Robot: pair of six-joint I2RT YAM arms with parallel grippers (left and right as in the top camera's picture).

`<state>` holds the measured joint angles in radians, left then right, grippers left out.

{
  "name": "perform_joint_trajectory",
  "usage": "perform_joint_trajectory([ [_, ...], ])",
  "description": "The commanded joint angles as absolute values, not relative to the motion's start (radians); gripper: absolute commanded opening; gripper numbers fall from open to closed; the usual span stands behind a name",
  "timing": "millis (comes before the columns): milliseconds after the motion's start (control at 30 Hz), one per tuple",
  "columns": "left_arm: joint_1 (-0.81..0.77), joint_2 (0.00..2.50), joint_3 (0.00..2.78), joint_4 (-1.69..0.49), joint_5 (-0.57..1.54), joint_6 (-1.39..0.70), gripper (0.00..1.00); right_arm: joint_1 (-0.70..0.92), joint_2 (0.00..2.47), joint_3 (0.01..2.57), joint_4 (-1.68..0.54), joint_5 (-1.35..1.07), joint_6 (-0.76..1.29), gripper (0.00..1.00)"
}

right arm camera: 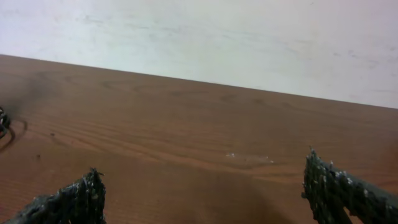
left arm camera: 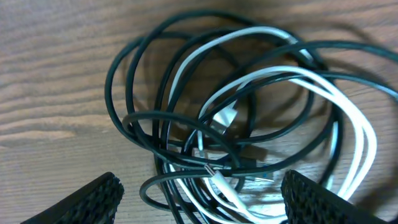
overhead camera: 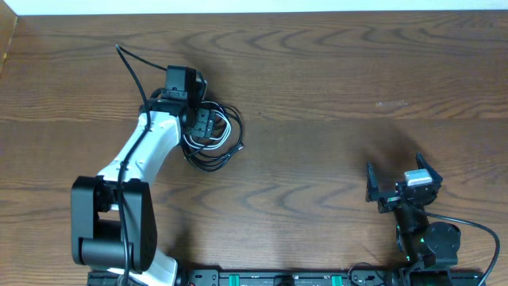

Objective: Untangle cables

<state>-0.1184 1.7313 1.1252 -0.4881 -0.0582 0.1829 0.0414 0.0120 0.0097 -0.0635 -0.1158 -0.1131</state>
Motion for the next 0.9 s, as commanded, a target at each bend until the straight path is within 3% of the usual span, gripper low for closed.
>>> perform_joint_trajectory([
  [0,-0.072,1.745,1.150,-0.492,-0.061,0.174,0.82,0.036,0.007,0.006,-0.064,-0.130,-0.082,0.99],
  [167,-0.005,1.745,1.150,-0.502,-0.046,0.174,0.82,0.036,0.007,0.006,-0.064,-0.130,-0.057,0.99],
  [333,0.035,1.745,1.143,-0.533,0.201,0.278,0.82,0.036,0.007,0.006,-0.064,-0.130,-0.057,0.99],
  [867,0.056,1.745,1.113,-0.545,0.189,0.428,0.82,0.036,0.007,0.006,-0.064,-0.131,-0.057,0.99],
])
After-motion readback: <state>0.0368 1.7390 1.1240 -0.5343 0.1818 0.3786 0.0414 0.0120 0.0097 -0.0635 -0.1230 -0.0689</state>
